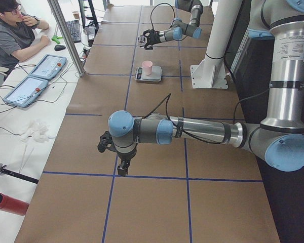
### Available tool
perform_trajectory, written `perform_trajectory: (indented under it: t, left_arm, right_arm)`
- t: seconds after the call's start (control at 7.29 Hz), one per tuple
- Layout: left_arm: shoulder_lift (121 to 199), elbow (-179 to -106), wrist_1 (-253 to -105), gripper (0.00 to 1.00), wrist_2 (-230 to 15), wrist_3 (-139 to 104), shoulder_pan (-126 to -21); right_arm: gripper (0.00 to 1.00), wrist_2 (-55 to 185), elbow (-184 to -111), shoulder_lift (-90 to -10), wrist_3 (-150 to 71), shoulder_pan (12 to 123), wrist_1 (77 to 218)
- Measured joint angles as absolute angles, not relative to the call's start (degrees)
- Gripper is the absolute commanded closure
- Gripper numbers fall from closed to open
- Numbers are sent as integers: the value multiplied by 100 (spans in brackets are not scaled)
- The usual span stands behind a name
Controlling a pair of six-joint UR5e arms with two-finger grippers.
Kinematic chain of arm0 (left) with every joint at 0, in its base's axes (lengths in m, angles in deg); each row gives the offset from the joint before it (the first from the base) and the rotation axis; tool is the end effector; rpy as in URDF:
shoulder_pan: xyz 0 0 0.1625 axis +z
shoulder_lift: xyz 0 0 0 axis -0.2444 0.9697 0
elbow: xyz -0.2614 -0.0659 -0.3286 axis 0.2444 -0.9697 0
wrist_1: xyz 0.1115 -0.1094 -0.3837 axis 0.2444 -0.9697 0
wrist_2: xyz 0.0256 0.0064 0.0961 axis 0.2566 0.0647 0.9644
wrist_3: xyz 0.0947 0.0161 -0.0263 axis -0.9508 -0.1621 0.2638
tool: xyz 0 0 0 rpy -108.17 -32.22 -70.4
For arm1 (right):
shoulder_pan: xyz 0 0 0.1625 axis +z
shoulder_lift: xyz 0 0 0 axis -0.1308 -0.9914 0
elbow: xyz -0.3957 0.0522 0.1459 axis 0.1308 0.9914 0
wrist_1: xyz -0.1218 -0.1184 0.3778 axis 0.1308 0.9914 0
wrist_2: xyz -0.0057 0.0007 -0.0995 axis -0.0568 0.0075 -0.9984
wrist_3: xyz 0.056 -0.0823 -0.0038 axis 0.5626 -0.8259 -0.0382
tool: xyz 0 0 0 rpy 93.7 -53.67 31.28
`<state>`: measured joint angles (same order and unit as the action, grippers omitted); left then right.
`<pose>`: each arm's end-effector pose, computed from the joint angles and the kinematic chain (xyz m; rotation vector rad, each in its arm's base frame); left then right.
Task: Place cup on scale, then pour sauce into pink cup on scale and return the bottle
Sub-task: 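Carry the bottle with the right gripper over the pink cup, then tilt the bottle spout down into the pink cup with the right gripper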
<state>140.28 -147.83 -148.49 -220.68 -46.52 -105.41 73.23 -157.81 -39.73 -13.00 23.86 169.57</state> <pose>-0.0737 -0.4878 0.6126 0.1375 0.7755 0.2265 -0.5228 -0.3809 0.2441 1.1317 0.0412 -0.1599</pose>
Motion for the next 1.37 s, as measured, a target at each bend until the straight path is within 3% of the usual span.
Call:
perform_trajectory:
  t: [0.41,1.37]
  left_arm:
    - [14028,-14784,-14855,0,-22077,-4652,-10533]
    - [14037,-14775,-14854,0,-22148,-4652,-10522]
  right_arm:
    - [100,6707,-15335,-3623,-2160,2259,17897]
    - [100,5947,-15046,-3635,-4076,2190,17970]
